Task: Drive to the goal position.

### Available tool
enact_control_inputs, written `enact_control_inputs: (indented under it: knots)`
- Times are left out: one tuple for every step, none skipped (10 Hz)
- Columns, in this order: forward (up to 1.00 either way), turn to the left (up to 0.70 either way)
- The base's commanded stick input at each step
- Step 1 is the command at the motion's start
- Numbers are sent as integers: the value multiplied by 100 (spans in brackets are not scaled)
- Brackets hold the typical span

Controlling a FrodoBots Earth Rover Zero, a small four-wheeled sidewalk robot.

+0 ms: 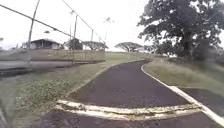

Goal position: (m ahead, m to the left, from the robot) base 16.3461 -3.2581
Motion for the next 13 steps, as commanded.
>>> enact_control_inputs:
  knots:
    - [100, -40]
    - [100, -33]
    - [100, -2]
    - [100, 0]
    - [100, -7]
    - [100, -33]
    - [100, -38]
    - [100, -4]
    - [100, 0]
    - [100, -25]
    - [100, -39]
    - [100, 0]
    - [100, 0]
